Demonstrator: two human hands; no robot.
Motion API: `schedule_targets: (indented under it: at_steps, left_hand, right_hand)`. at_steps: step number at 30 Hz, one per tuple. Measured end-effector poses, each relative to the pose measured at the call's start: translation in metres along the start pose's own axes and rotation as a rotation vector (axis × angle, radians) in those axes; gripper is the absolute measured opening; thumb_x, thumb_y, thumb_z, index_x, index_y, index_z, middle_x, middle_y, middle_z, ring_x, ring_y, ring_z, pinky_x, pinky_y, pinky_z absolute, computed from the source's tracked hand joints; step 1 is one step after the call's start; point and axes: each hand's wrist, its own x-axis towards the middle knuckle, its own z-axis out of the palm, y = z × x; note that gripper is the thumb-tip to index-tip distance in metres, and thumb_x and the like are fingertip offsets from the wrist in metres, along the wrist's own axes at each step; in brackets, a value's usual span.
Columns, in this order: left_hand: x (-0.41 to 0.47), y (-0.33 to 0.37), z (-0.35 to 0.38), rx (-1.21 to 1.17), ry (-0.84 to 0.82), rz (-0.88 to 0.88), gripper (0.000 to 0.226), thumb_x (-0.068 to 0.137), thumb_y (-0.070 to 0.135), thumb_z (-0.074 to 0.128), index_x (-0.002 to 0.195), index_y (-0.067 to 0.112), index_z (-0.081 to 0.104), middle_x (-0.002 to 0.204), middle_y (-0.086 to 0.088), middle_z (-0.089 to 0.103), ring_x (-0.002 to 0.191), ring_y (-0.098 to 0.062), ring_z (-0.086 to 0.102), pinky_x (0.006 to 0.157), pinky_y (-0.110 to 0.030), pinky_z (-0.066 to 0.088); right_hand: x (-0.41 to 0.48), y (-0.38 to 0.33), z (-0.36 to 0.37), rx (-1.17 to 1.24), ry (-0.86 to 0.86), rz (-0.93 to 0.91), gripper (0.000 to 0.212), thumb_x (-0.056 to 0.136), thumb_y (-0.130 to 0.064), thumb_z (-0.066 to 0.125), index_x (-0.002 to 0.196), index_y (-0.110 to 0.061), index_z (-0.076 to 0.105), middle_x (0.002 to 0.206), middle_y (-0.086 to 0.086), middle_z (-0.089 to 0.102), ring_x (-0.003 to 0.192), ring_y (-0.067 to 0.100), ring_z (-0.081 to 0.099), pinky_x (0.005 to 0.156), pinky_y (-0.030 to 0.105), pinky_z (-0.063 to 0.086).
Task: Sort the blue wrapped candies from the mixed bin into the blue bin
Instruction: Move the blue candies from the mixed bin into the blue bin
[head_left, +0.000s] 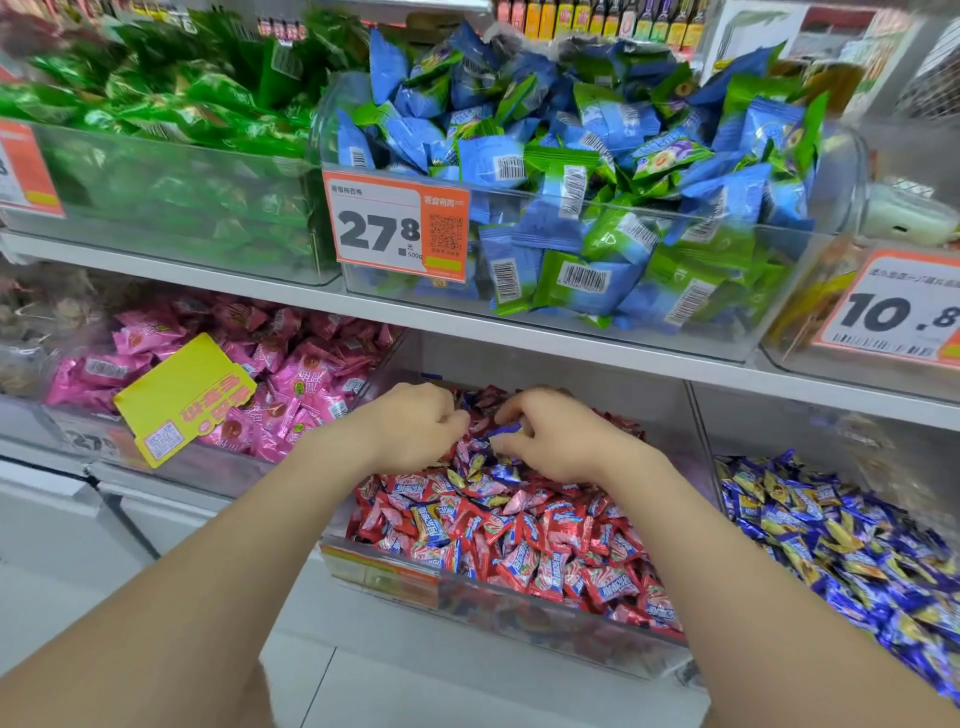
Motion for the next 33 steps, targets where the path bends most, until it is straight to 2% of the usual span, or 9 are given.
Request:
schedule_targets:
  at_steps: [3, 6, 9, 12, 16, 20, 25, 30, 33]
  left_hand:
    - [0.001, 0.008, 0.003, -0.009, 0.038, 0.069, 0.045, 0.106, 0.039, 0.056, 0.085, -0.001, 0.062, 0.071, -0.008, 0.057, 0.067, -0.023, 0.053, 0.054, -0.026, 0.035]
    - [0.01, 0.009, 0.01, -0.015, 0.001, 0.113, 0.016, 0.106, 0.028, 0.058, 0.111, 0.018, 0.07, 0.087, -0.001, 0.069, 0.079, -0.015, 0.063, 0.072, -0.029, 0.047]
    - [0.015, 0.015, 0.016, 0.033, -0.06, 0.131, 0.015, 0.104, 0.034, 0.059, 0.107, 0.027, 0.073, 0.099, -0.001, 0.073, 0.088, -0.019, 0.068, 0.084, -0.04, 0.057]
    - [0.017, 0.02, 0.018, 0.087, -0.108, 0.131, 0.026, 0.093, 0.046, 0.075, 0.104, 0.023, 0.074, 0.106, 0.001, 0.07, 0.097, -0.021, 0.065, 0.087, -0.039, 0.055]
    - [0.021, 0.021, 0.021, 0.101, -0.11, 0.101, 0.021, 0.096, 0.032, 0.075, 0.109, 0.018, 0.07, 0.117, -0.004, 0.065, 0.105, -0.024, 0.062, 0.084, -0.033, 0.049]
    - [0.023, 0.021, 0.018, 0.134, -0.131, 0.075, 0.009, 0.102, 0.022, 0.067, 0.108, 0.015, 0.066, 0.107, -0.005, 0.063, 0.092, -0.022, 0.059, 0.076, -0.03, 0.044]
    - [0.02, 0.014, 0.011, 0.089, -0.065, 0.014, 0.019, 0.101, 0.008, 0.052, 0.108, 0.007, 0.069, 0.11, -0.013, 0.069, 0.086, -0.026, 0.06, 0.074, -0.038, 0.052]
    - [0.011, 0.014, -0.001, -0.12, 0.048, -0.009, 0.031, 0.097, 0.011, 0.046, 0.092, 0.016, 0.076, 0.08, -0.001, 0.069, 0.059, -0.014, 0.057, 0.051, -0.019, 0.043]
    - [0.007, 0.017, -0.005, -0.161, 0.129, -0.034, 0.033, 0.096, 0.016, 0.047, 0.07, 0.011, 0.066, 0.06, 0.002, 0.058, 0.054, -0.018, 0.05, 0.051, -0.025, 0.041]
  right_hand:
    - [-0.011, 0.006, -0.009, 0.07, 0.015, 0.009, 0.02, 0.103, -0.04, 0.065, 0.111, -0.025, 0.075, 0.068, -0.014, 0.058, 0.06, 0.0, 0.051, 0.054, 0.019, 0.036]
    - [-0.023, 0.015, -0.014, 0.112, 0.069, 0.032, 0.025, 0.103, -0.046, 0.061, 0.099, -0.025, 0.075, 0.064, -0.016, 0.064, 0.06, -0.005, 0.058, 0.058, 0.016, 0.045]
    - [-0.026, 0.024, -0.016, 0.118, 0.168, 0.053, 0.045, 0.101, -0.062, 0.052, 0.091, -0.021, 0.071, 0.079, -0.003, 0.071, 0.076, 0.013, 0.067, 0.074, 0.034, 0.056]
    - [-0.031, 0.019, -0.019, 0.168, 0.264, 0.081, 0.048, 0.107, -0.052, 0.047, 0.074, -0.017, 0.057, 0.067, 0.001, 0.059, 0.069, 0.02, 0.059, 0.066, 0.032, 0.046]
    - [-0.036, 0.007, -0.022, 0.395, 0.221, 0.177, 0.051, 0.107, -0.048, 0.042, 0.085, -0.005, 0.058, 0.061, 0.009, 0.071, 0.057, 0.02, 0.071, 0.064, 0.033, 0.047]
    - [-0.037, 0.002, -0.016, 0.639, 0.175, 0.154, 0.046, 0.097, -0.051, 0.069, 0.085, -0.008, 0.056, 0.06, 0.0, 0.061, 0.058, 0.027, 0.073, 0.057, 0.033, 0.059]
    - [-0.03, 0.002, -0.005, 0.734, 0.141, 0.124, 0.021, 0.101, -0.033, 0.071, 0.104, -0.012, 0.068, 0.092, 0.002, 0.076, 0.061, 0.018, 0.062, 0.059, 0.031, 0.058]
    - [-0.019, -0.002, -0.004, 0.228, 0.218, 0.088, 0.023, 0.106, -0.039, 0.055, 0.104, -0.023, 0.072, 0.076, -0.002, 0.071, 0.076, 0.023, 0.07, 0.075, 0.046, 0.062]
    - [-0.014, -0.008, 0.002, -0.189, 0.162, -0.003, 0.026, 0.103, -0.048, 0.059, 0.116, -0.029, 0.072, 0.104, 0.002, 0.073, 0.097, 0.03, 0.069, 0.081, 0.044, 0.059]
